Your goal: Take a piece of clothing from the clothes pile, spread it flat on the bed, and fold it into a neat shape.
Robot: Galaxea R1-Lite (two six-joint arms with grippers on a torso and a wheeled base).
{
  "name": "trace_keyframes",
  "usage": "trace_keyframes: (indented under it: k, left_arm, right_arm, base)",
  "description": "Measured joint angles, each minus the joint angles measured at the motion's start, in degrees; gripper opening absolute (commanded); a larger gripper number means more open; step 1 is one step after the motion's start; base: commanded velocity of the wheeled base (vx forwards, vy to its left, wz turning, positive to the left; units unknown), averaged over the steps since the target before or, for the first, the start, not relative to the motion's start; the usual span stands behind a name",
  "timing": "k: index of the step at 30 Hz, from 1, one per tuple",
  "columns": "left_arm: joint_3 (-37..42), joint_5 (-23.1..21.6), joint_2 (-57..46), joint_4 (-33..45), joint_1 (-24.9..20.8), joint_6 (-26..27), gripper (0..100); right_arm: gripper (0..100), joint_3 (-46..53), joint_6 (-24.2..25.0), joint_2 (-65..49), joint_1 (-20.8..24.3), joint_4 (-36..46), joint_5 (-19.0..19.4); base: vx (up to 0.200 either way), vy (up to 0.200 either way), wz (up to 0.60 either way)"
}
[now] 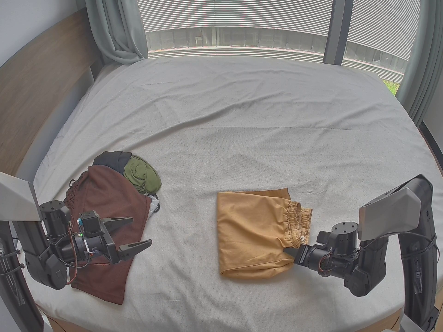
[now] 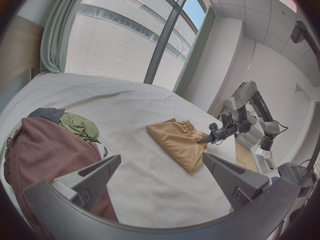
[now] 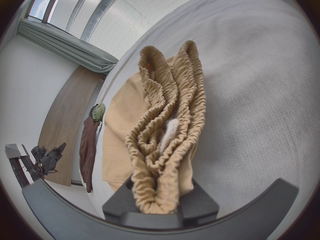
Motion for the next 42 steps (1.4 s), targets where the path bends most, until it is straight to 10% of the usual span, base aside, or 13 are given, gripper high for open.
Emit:
trace_keyframes:
  k: [42]
  left_arm:
    - [1.0,0.1,-1.2,0.0,-1.9,0.2,100]
  right_arm:
    - [0,-12.5,1.2,-15.4,5.9,0.3,0.7]
  base:
    - [0.000,0.000,0.00]
